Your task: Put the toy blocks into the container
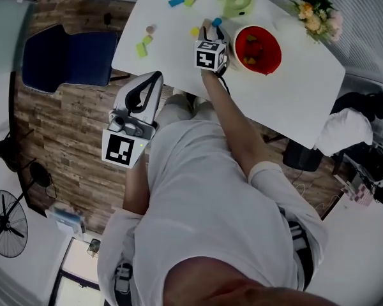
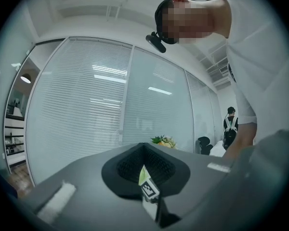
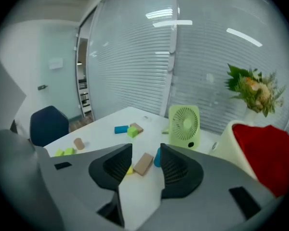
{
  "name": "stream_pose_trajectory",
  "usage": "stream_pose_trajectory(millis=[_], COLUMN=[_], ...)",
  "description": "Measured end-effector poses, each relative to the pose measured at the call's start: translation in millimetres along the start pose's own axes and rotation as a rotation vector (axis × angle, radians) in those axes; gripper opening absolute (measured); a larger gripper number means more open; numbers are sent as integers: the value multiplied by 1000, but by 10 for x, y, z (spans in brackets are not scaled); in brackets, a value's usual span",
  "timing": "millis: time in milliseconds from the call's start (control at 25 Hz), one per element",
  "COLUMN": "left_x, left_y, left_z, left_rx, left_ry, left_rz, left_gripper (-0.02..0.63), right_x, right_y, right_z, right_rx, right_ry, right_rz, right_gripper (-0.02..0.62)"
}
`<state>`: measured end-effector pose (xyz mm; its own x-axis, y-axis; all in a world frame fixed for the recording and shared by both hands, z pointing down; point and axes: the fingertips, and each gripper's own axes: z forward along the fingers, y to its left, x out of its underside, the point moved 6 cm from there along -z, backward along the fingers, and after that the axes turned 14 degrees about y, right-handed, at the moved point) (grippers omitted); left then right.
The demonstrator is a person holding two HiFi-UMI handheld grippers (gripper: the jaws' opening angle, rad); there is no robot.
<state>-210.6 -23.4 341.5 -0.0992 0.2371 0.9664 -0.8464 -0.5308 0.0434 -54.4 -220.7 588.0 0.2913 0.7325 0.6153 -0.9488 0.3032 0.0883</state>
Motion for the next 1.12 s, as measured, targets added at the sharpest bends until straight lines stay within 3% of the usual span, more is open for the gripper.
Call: stream_pose_trajectory(millis=[120,360,480,560,600,880,1120], left_x=[31,44,47,55,61,55,19], left_y=[95,237,282,291,295,250,116], left_z=[-20,-105,-148,-173,-179,-149,-1], left_rx=[6,-9,-23,-26,-26,-7,24], left_ry=[12,25,29,35,38,36,10], left_rz=[-7,-12,-12,-6,-1,27,42], left_gripper=[-5,-4,-5,-5,-5,-5,-5], right_x=[-20,-42,0,59,70,-16,-114], right_y=[-67,-287,-379,-448,-472,-275,5], right_z=[312,719,921,1014,1035,693,-391], right_rx=[59,146,154,151,145,74,-146], right_ry=[62,128,178,205,207,110,-114], right_rz=[97,321,392,444,456,364,163], right_gripper=[241,244,226,127,127,127,134])
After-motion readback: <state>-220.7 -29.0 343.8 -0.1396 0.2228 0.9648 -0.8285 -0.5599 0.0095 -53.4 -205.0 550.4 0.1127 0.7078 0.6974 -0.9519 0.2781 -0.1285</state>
